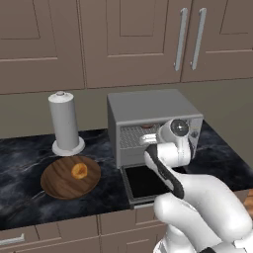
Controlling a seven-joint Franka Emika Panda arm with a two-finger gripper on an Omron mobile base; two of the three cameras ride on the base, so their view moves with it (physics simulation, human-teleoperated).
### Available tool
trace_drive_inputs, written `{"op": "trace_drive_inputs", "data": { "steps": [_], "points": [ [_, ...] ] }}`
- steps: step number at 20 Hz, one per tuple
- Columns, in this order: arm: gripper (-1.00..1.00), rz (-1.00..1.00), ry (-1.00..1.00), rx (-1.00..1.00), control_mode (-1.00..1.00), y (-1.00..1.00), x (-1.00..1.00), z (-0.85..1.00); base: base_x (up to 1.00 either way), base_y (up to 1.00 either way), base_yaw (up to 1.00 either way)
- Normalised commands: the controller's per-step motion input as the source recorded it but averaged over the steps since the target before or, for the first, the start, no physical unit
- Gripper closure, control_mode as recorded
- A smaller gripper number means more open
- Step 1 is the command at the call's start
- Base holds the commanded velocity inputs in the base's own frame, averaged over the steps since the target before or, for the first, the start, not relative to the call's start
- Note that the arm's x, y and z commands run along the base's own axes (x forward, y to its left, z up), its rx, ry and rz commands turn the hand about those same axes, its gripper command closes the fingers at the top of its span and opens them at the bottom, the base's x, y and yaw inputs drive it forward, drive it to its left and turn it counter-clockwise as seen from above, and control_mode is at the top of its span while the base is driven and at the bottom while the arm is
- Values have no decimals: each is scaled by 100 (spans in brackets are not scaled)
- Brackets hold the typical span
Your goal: Pick up the heated bread from the toaster oven and place it in the bowl. Then move the bread bowl to the dining counter.
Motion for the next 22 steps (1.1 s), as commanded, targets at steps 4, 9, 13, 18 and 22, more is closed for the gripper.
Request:
{"op": "trace_drive_inputs", "data": {
  "steps": [4, 9, 13, 18, 22],
  "points": [
    [-100, 0, 0, 0, -100, 0, 38, -32, 0, 0, 0],
    [-100, 0, 0, 0, -100, 0, 44, -25, 0, 0, 0],
    [-100, 0, 0, 0, -100, 0, 45, -17, 0, 0, 0],
    [-100, 0, 0, 2, -100, 0, 36, -22, 0, 0, 0],
    [-100, 0, 1, 1, -100, 0, 23, -26, 0, 0, 0]
  ]
}}
